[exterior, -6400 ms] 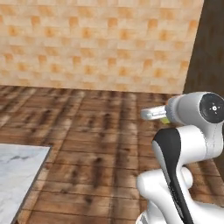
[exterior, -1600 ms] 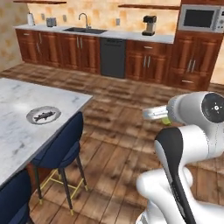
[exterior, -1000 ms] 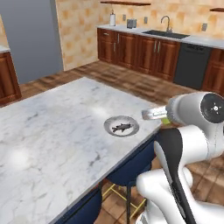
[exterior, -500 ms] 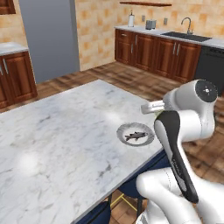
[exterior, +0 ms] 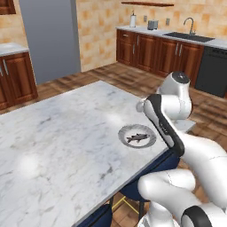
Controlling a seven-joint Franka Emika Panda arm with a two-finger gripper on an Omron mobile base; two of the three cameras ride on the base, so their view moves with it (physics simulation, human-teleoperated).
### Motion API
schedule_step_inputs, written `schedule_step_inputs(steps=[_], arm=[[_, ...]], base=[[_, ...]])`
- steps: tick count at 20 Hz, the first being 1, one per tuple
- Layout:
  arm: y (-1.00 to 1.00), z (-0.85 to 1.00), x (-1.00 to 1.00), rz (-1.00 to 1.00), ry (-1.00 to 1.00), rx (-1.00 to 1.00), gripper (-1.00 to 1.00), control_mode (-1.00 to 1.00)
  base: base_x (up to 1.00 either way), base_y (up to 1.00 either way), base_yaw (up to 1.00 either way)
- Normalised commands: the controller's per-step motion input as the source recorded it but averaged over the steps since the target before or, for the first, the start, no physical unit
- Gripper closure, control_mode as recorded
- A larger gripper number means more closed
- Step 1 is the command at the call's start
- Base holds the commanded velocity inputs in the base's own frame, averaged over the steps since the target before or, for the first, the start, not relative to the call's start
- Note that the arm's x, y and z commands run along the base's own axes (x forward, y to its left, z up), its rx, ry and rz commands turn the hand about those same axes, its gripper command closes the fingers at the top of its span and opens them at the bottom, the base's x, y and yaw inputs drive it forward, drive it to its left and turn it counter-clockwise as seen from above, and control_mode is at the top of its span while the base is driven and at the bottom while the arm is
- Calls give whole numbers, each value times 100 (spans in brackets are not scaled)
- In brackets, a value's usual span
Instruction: Take the lemon wedge from the fridge and place it on the plate with fish on the dining counter.
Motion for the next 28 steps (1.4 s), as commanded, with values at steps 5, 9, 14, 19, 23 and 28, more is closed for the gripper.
schedule_step_inputs(steps=[5, 9, 14, 19, 23, 28], arm=[[31, -94, 90, -8, 12, -22, 100, -100], [2, -57, 71, -3, 5, -7, 100, -100], [-15, -30, 65, 0, 6, 2, 100, -100], [-14, -41, 77, 0, 14, 3, 100, -100], [0, -57, 53, 0, 11, 0, 100, -100], [0, -46, 18, 0, 2, 0, 100, -100]], base=[[0, 0, 0], [0, 0, 0], [0, 0, 0], [0, 0, 0], [0, 0, 0], [0, 0, 0]])
